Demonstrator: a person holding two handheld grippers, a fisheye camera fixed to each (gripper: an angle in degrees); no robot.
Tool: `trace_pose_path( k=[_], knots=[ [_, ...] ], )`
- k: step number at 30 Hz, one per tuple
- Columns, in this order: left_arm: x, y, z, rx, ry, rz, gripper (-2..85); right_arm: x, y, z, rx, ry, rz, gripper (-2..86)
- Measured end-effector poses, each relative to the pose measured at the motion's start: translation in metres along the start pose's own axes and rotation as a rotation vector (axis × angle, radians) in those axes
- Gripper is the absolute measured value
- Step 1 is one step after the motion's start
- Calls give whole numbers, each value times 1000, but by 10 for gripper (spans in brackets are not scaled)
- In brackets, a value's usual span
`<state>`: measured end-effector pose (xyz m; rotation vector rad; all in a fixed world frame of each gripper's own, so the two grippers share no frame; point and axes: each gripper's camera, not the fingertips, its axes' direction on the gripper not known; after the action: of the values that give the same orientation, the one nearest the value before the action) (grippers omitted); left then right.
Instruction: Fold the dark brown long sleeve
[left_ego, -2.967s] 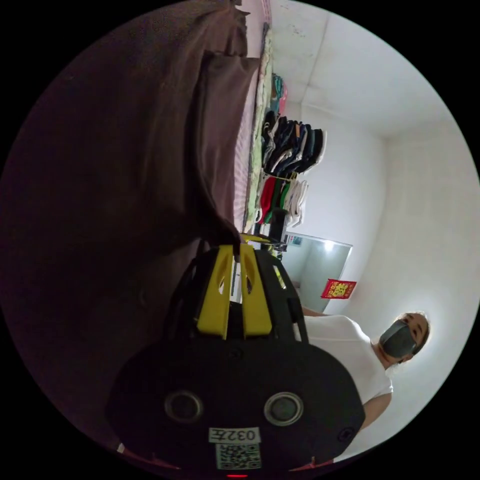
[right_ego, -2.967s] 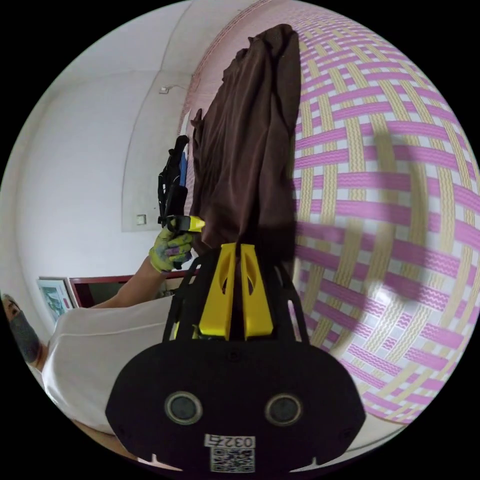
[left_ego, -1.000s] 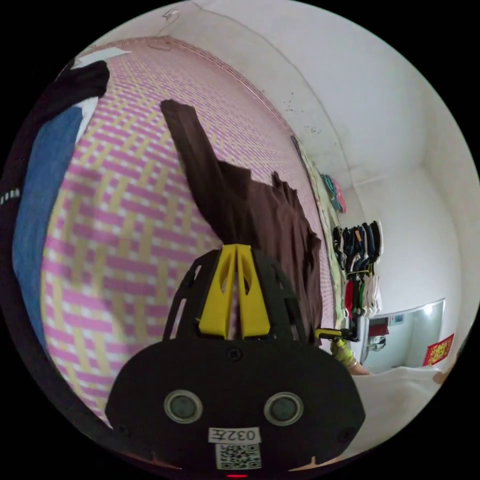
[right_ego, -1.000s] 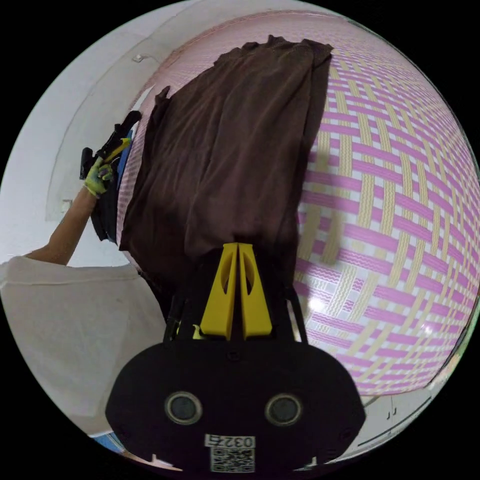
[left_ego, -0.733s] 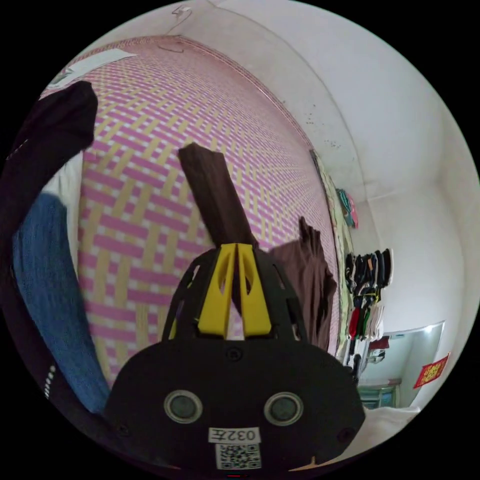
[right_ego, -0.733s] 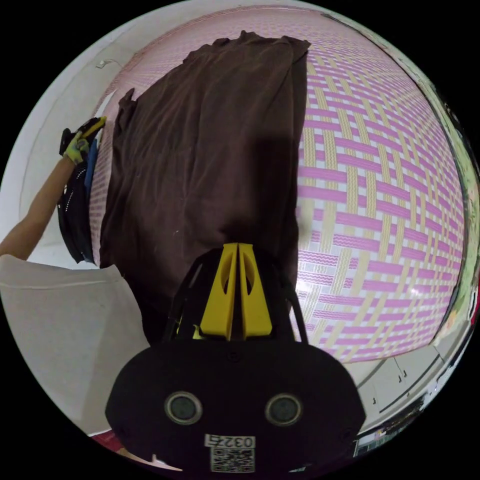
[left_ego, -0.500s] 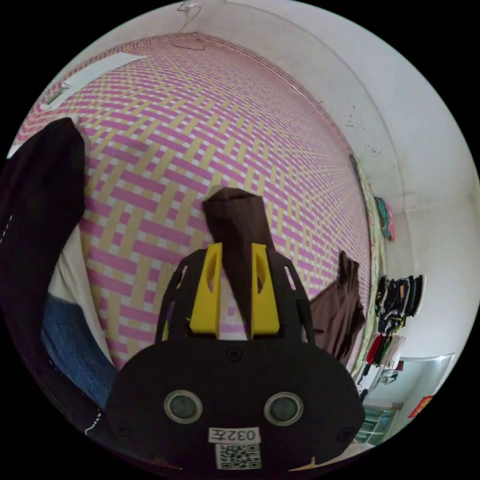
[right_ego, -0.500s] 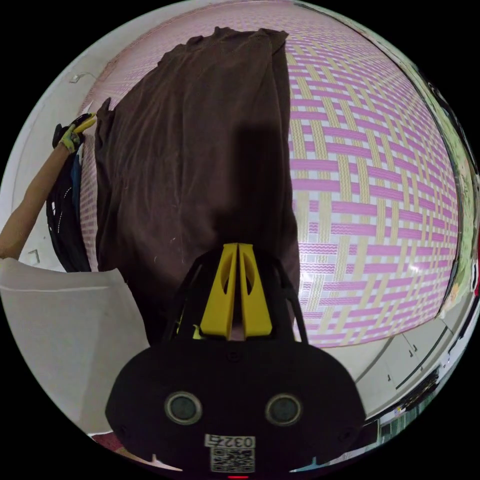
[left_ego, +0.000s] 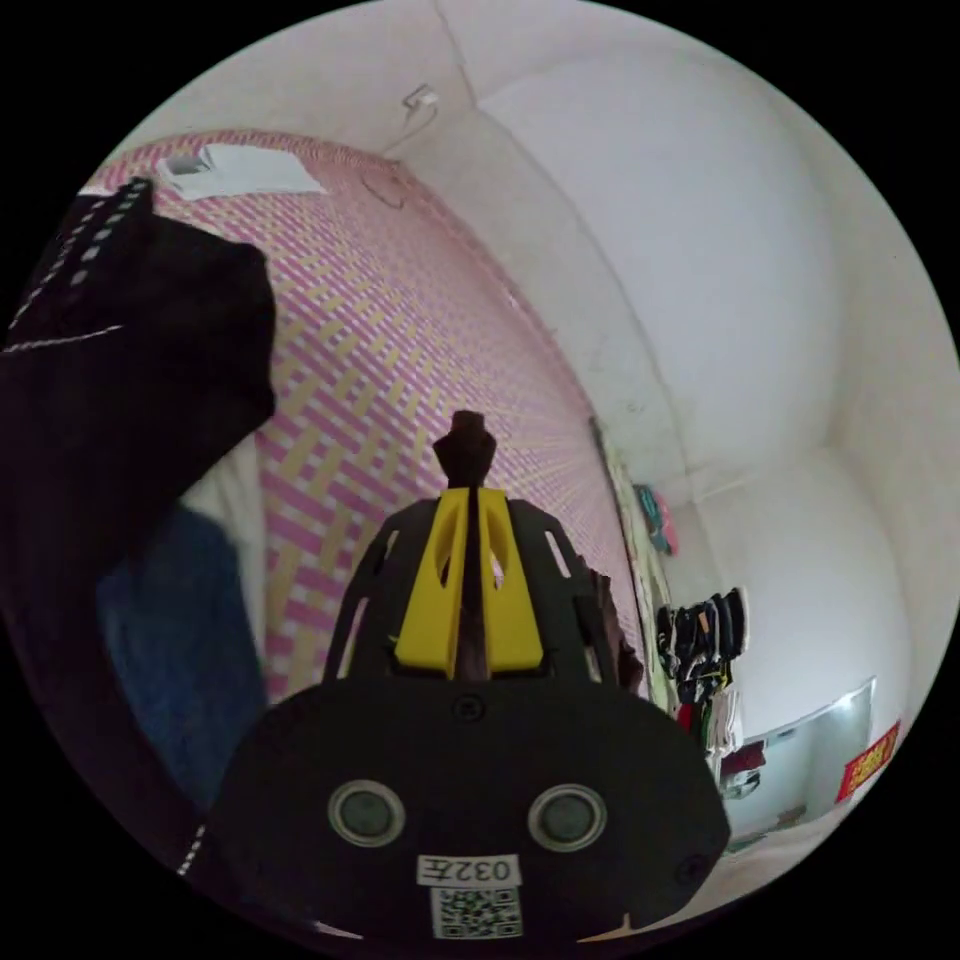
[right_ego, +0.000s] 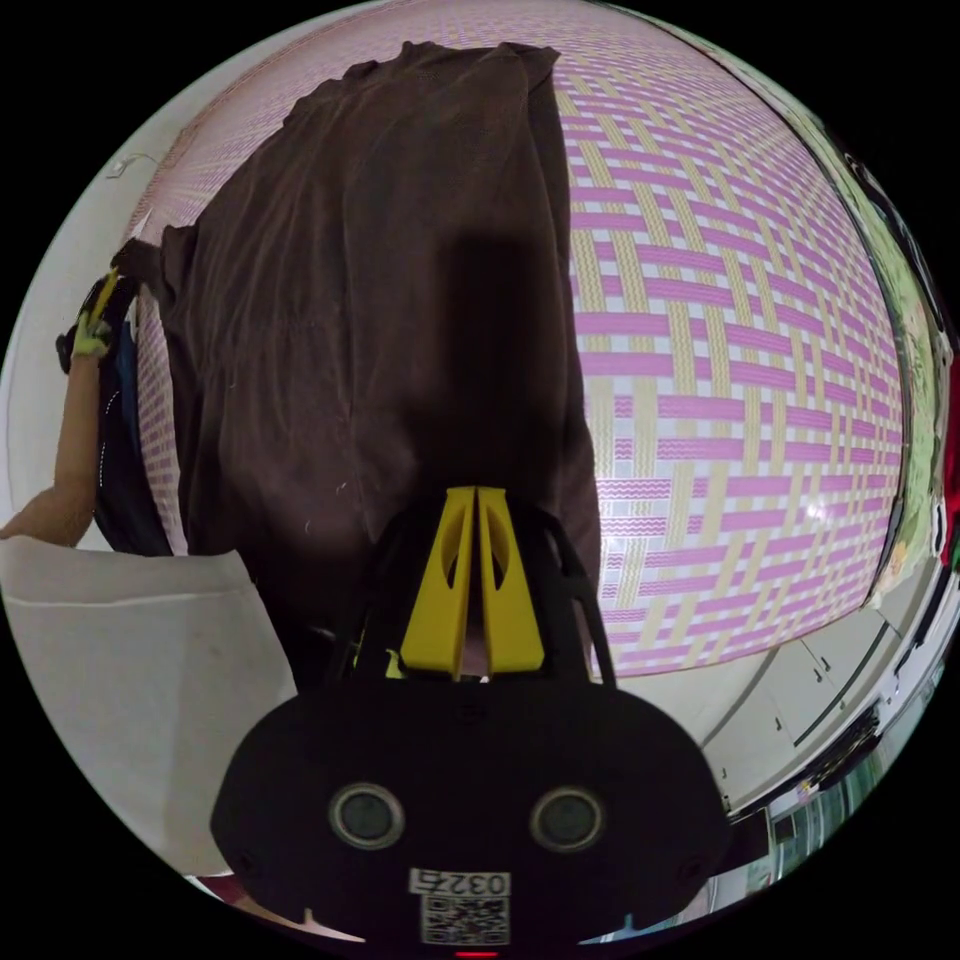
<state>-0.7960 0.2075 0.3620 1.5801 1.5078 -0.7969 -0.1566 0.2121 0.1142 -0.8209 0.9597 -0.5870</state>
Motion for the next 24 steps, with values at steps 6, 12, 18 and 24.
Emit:
trace_pose_path(
  k=[6, 12, 18, 24],
  knots=[
    [-122, 61, -95, -22, -16, -247, -16, 0, 2, -1, 10, -2, 4, -10],
    [-109, 70, -146, 51, 279, -142, -15, -5, -2, 0, -22, 40, -22, -10],
    [-157, 69, -165, -261, -8, -222, -14, 6, 3, 1, -2, -3, -5, -10],
    [-174, 89, -211, -165, 76, -221, -14, 6, 5, 3, -1, 35, -33, -10]
  ],
)
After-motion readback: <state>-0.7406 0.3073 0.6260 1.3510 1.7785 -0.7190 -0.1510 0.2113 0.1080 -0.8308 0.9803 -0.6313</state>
